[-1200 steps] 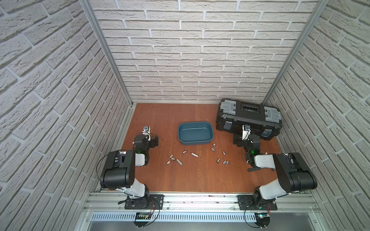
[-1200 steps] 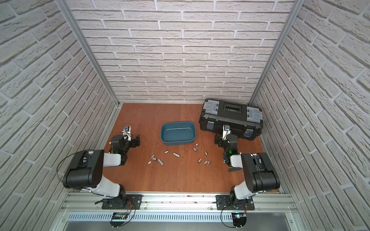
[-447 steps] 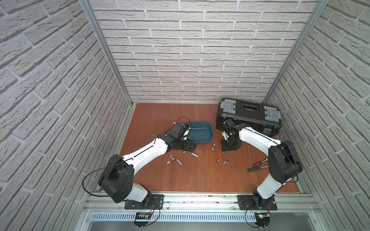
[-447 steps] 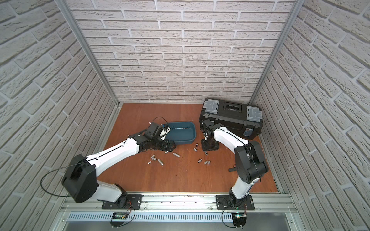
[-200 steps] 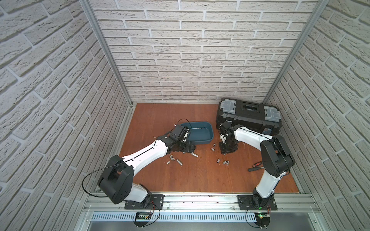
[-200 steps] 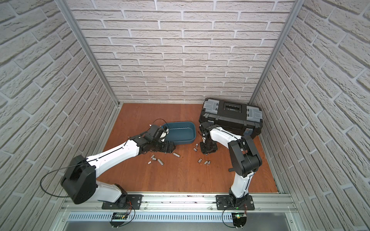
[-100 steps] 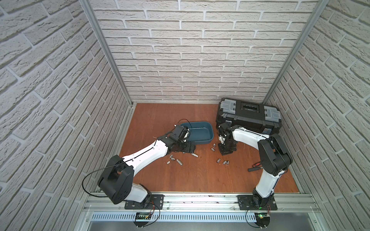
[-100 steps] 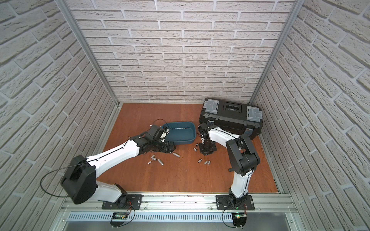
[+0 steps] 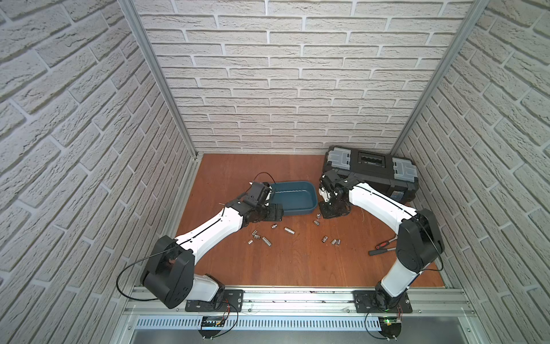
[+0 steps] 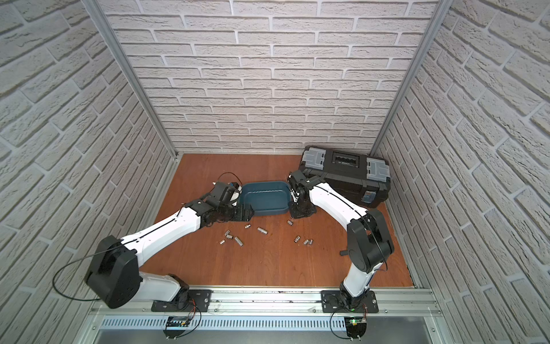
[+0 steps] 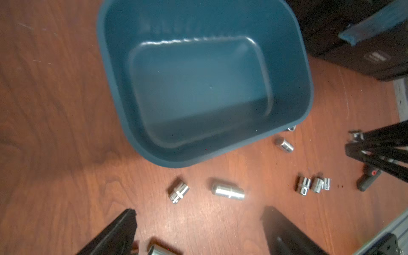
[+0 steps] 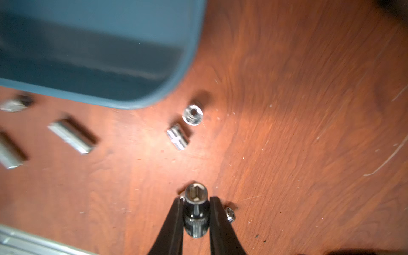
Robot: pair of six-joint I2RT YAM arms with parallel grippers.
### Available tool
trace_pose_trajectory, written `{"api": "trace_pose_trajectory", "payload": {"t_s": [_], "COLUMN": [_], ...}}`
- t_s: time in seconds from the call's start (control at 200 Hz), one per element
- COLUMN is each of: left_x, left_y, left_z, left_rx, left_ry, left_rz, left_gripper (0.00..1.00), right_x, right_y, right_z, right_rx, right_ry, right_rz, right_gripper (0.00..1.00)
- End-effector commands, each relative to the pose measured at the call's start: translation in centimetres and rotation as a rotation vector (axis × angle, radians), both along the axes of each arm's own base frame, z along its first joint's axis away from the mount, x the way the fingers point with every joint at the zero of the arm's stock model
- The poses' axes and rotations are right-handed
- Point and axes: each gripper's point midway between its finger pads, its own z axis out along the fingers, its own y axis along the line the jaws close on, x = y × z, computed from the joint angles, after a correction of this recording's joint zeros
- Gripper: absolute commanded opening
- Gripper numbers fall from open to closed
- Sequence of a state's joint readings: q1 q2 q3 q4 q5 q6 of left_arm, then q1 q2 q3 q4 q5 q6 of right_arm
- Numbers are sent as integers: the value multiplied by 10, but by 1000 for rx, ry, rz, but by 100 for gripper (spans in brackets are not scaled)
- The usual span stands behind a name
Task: Put the socket on the desktop into the storage box
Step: Pick up the socket head from the center of the board, then place the socket head in the storage box.
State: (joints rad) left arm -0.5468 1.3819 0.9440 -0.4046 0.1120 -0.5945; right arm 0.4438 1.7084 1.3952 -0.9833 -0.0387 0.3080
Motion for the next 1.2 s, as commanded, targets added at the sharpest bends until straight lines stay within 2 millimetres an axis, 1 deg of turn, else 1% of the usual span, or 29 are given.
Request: {"api": "trace_pose_trajectory", "payload": {"t_s": [0.0,0.06,0.185,0.32,0.35,0.365,0.505,0.62,0.81,1.01,1.13,1.195], "left_x": [4,6,8,10,10,10,9,7,3,2,1,1], "left_y": [12,18,27,30,30,30,32,35,37,38,38,38], "left_z": [6,7,8,8,8,8,6,4,0,-3,-4,-5], "left_rx": [-19,-21,-20,-21,-21,-21,-18,-7,-4,-8,-8,-11], "left_ry": [-19,-22,-26,-30,-29,-29,-21,-16,0,11,13,11], "left_rz": [38,54,86,99,101,104,109,119,127,134,136,137], "left_gripper": [94,94,94,94,94,94,93,94,94,94,93,93], "right_x": [3,12,32,55,60,62,82,94,103,107,107,107], "right_y": [10,18,35,51,54,55,65,68,70,67,66,66], "right_z": [21,24,22,13,16,6,-6,-22,-48,-65,-70,-70], "right_rx": [35,46,51,49,53,42,25,2,-27,-67,-71,-73], "right_ry": [-15,-23,-24,-15,-27,-5,6,20,60,76,86,87], "right_rz": [-5,1,21,34,34,34,41,36,30,21,16,12], "right_gripper": [19,19,19,19,19,19,20,20,21,23,24,28]}}
